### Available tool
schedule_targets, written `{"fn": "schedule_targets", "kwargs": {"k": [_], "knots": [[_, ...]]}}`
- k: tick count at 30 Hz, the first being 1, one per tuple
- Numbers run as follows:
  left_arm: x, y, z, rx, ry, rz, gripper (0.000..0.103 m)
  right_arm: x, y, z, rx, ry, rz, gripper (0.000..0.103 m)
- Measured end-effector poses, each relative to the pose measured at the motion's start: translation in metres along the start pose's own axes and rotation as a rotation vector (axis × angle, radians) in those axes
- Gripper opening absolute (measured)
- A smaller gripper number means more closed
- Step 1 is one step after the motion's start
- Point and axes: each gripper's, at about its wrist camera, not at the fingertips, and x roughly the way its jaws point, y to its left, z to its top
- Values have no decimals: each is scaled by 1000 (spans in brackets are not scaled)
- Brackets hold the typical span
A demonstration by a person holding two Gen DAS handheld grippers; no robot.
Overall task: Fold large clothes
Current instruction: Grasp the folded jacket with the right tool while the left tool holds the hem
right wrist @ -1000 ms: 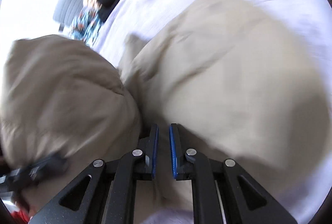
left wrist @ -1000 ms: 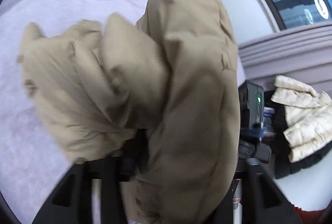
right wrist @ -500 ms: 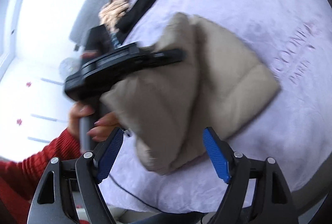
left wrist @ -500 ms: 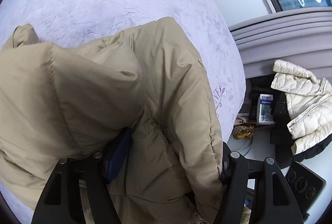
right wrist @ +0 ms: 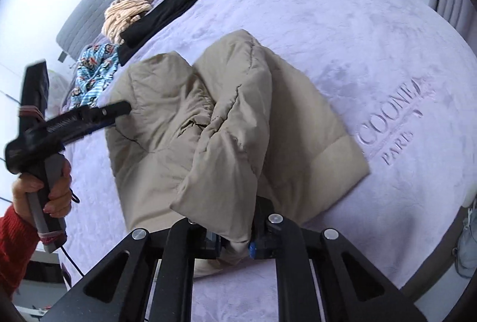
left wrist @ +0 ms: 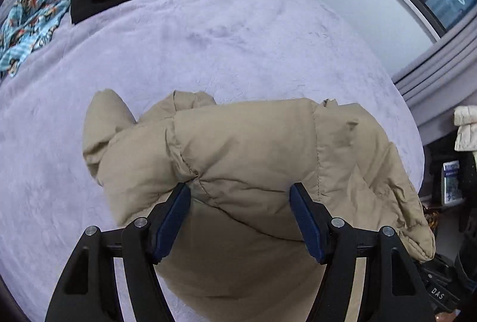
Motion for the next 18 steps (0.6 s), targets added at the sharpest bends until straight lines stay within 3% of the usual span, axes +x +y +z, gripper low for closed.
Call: {"fn": "schedule_targets", "kwargs": {"k": [2, 6, 9, 12, 15, 18], "knots": [[12, -16, 3, 15, -13, 12, 70, 3, -5, -3, 38, 7, -7, 13], [36, -66, 13, 104, -28, 22, 70, 12, -48, 8, 131, 10, -32, 13], [65, -90, 23, 115, -12, 20, 70, 22, -82, 13, 213, 21, -27, 13], [82, -104, 27, 127, 2, 52, 77, 34, -109, 18, 254, 36, 1, 13], [87, -107, 28, 126, 14, 80, 77, 43, -121, 26, 268, 77, 39, 13], [88, -103, 26, 117, 21, 85, 77, 27, -126, 36, 284, 109, 66, 14]]}}
